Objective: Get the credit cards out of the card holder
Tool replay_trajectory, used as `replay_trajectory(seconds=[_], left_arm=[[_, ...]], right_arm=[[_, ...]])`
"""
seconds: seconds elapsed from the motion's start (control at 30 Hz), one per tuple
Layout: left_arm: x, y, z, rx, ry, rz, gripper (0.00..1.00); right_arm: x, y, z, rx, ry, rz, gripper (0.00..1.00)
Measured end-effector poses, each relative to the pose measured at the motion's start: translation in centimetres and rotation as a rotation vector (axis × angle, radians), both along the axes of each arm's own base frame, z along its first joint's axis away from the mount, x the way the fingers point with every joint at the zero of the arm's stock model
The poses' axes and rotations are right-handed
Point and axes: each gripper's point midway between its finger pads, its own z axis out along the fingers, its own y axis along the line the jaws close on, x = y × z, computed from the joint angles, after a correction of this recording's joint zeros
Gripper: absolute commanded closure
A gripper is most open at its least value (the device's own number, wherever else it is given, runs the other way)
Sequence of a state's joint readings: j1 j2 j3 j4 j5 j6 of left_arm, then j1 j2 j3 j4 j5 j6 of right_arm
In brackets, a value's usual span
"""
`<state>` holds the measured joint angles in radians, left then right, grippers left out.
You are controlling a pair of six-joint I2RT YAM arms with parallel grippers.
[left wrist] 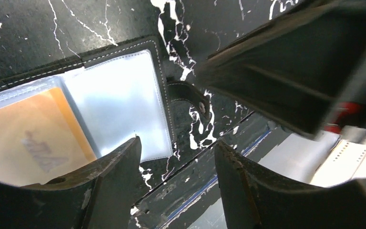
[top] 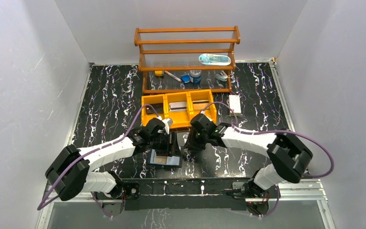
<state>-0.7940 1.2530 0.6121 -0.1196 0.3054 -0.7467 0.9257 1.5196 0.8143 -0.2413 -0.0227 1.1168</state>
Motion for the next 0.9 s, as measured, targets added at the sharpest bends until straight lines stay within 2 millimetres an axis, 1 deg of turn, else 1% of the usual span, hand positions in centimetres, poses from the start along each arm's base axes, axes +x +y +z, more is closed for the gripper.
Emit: replay_trajectory(seconds=[0.07, 0.13, 0.2, 0.27, 0.33, 0.4, 0.47, 0.57, 0.63, 0.73, 0.8, 0.9], left_arm=[[-0.2, 0.1, -0.4, 0.014, 0.009, -0.009, 0.44], [0.0, 0.8, -0.5, 0.043, -0.005, 0.013, 0.41], [0.6, 1.9, 0.2, 0.073, -0.051, 0.064, 0.4], [1.4, 3.6, 1.3, 0.107, -0.116, 0.136, 0.39], [2.2, 5.4, 2.1, 0.142, -0.157, 0.206, 0.37], [3.1, 7.7, 2.4, 0.189, -0.177, 0.289, 0.33], [3.5, 10.2, 1.9, 0.253, -0.164, 0.366, 0.32], [3.9, 12.5, 1.4, 0.303, -0.136, 0.448, 0.28], [4.2, 13.7, 1.2, 0.316, -0.111, 0.502, 0.27], [4.4, 15.1, 0.9, 0.32, -0.078, 0.582, 0.24], [4.3, 15.7, 0.8, 0.312, -0.069, 0.629, 0.23], [3.8, 16.4, 0.9, 0.308, -0.067, 0.677, 0.21]], right_arm=[[0.5, -0.1, 1.4, 0.022, -0.041, -0.022, 0.63], [0.8, -0.1, 2.6, 0.047, -0.072, -0.032, 0.62], [1.0, 0.1, 3.5, 0.073, -0.092, -0.033, 0.61], [1.1, 0.3, 3.8, 0.088, -0.098, -0.03, 0.6], [0.9, 0.5, 3.8, 0.089, -0.097, -0.021, 0.56], [0.8, 0.8, 3.7, 0.072, -0.096, -0.012, 0.52], [0.8, 1.6, 3.7, 0.056, -0.099, 0.009, 0.48], [0.5, 3.4, 3.8, 0.011, -0.118, 0.05, 0.43], [0.3, 4.8, 3.8, -0.011, -0.129, 0.079, 0.42], [-0.1, 6.9, 3.5, -0.05, -0.136, 0.12, 0.38], [-0.4, 7.9, 2.9, -0.082, -0.136, 0.144, 0.36], [-0.5, 9.0, 1.8, -0.138, -0.127, 0.165, 0.31]])
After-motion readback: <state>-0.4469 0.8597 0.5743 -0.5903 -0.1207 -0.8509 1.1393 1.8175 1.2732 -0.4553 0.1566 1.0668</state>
